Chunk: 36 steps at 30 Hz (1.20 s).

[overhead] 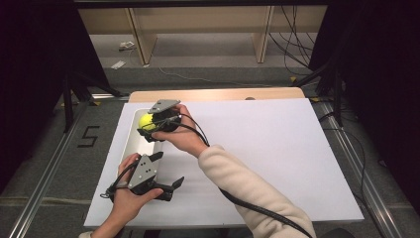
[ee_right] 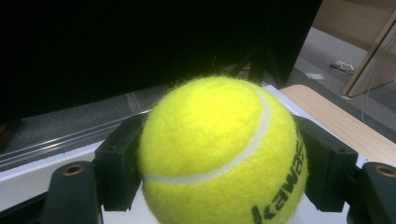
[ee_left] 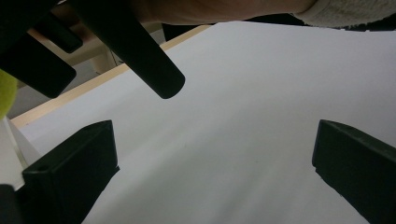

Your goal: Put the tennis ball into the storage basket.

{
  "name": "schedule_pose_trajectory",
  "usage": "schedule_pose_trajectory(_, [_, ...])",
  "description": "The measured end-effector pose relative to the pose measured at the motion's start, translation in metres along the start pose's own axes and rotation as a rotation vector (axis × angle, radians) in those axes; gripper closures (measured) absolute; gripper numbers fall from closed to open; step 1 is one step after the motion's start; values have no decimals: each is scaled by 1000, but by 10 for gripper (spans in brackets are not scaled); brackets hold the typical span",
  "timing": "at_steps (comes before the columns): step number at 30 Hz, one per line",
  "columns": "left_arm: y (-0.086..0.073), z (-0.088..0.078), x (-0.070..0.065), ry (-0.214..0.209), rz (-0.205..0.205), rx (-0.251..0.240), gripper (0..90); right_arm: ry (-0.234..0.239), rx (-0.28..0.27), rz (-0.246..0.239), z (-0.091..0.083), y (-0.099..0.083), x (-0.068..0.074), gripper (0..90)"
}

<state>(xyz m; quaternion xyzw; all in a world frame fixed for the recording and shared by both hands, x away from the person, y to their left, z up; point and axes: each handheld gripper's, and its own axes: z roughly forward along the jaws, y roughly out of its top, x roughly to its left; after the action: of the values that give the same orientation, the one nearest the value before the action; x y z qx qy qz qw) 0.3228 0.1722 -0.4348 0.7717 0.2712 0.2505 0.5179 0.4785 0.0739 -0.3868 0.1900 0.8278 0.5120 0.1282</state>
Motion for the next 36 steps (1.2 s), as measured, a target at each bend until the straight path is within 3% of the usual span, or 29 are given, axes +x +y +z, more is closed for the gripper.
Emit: schedule_pose_trajectory(36, [0,0,-2,-2,1,-1,0,4,13,2,10,0,0,268])
